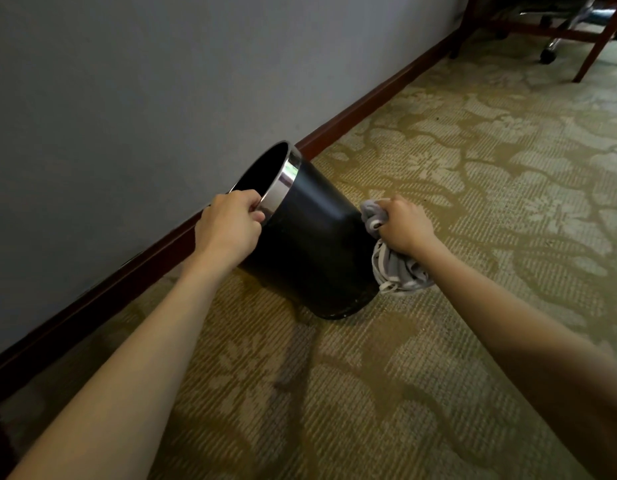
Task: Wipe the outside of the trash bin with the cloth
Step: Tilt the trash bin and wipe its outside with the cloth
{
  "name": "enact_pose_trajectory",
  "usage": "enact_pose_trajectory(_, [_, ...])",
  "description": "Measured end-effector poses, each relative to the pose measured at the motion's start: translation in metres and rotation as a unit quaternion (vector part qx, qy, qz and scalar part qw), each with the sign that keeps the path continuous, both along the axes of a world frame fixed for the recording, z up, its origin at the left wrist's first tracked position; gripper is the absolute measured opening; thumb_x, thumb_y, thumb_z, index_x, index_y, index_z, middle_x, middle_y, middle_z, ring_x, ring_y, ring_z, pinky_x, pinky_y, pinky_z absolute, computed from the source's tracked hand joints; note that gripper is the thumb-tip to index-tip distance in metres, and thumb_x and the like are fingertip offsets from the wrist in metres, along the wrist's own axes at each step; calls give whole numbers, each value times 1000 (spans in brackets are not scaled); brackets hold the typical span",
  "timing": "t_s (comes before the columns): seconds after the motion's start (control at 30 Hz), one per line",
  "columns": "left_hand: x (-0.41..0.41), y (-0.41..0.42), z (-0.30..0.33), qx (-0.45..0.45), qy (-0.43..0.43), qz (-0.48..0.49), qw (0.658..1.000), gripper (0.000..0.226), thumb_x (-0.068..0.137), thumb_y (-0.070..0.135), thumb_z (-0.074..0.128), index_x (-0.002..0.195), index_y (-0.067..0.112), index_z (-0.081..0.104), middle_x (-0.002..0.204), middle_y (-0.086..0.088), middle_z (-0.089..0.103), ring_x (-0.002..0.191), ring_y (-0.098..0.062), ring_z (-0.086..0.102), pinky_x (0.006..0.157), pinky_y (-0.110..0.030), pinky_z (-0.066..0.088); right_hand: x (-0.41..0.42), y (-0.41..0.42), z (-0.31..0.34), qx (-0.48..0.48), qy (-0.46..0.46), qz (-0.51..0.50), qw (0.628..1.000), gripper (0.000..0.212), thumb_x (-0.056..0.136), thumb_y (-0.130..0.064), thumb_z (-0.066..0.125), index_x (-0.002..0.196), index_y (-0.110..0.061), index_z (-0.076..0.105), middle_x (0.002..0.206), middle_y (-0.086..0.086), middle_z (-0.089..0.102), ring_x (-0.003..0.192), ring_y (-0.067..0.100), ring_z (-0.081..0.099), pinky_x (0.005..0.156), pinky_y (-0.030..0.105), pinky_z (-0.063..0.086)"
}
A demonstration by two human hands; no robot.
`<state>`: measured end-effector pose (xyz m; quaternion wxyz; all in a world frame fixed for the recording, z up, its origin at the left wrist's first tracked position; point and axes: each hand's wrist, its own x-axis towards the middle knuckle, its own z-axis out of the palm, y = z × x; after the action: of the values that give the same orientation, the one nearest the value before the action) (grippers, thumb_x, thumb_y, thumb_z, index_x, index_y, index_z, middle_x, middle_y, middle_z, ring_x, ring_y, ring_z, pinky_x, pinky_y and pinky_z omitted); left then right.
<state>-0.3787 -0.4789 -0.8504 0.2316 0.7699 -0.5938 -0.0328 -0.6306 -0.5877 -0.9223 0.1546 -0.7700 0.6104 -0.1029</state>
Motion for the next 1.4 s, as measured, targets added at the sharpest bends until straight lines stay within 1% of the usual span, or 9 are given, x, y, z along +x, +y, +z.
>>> enact_pose_trajectory(0.13, [-1,-4,3,7,-6,12,1000,34,91,14,54,60,21,42,64,2,49,57,-11,42,48,-30,26,-4,56,-16,-86,-55,0,995,43,84,-10,48,124,-23,56,118,5,52,94,32,49,86,43,44])
enact_pose_trajectory(0.27, [1,-9,5,15,-7,28,999,32,92,16,53,61,21,44,64,6,46,57,-8,37,47,-29,24,4,115,-46,-141,-42,29,989,44,83,-11,53,125,-25,55,120,2,51,85,23,39,66,34,41])
enact_pose_trajectory(0.5, [3,-8,2,22,-10,6,1000,32,92,19,54,63,23,42,66,7,46,58,-10,40,48,-29,26,19,152,-84,-79,32,155,984,45,88,-27,48,132,-36,45,124,-3,45,95,19,38,81,33,43])
enact_pose_trajectory(0.7, [18,-7,-4,16,27,-45,999,35,89,10,56,60,21,39,63,1,49,59,-13,46,50,-31,33,9,143,-66,-101,-111,85,985,50,84,-10,54,129,-31,54,119,-6,49,92,18,41,72,31,42])
enact_pose_trajectory(0.9, [48,4,-11,21,66,-107,992,36,86,0,57,61,23,47,63,5,53,61,-5,49,52,-25,32,-4,92,-19,-116,-244,-42,962,51,82,-7,55,131,-23,55,119,0,52,102,20,43,86,31,35])
enact_pose_trajectory(1.03, [65,19,-12,48,92,-178,978,49,86,-2,57,64,41,52,63,11,54,63,8,52,57,-22,34,-3,76,-6,-76,-201,-1,977,48,82,-9,54,128,-23,58,110,-4,52,103,28,49,89,40,43])
enact_pose_trajectory(1.13, [70,25,-19,50,81,-213,972,51,85,-8,55,63,38,45,64,22,53,63,9,51,62,-25,42,-2,75,-8,-73,-152,34,985,45,78,-11,52,119,-27,62,97,-9,48,93,30,49,82,38,41])
enact_pose_trajectory(1.23, [68,25,-21,52,80,-237,967,53,83,-10,55,64,39,46,71,30,54,68,17,52,56,-11,36,-11,68,-12,-62,-114,22,991,47,79,-12,51,122,-27,61,106,-2,53,94,33,48,85,37,36])
enact_pose_trajectory(1.4, [58,14,-23,46,84,-252,963,45,84,-8,53,68,33,48,74,28,56,74,17,54,62,-19,40,-20,72,-16,-19,-35,-44,998,45,86,-14,49,130,-23,54,122,6,50,102,40,44,85,45,42])
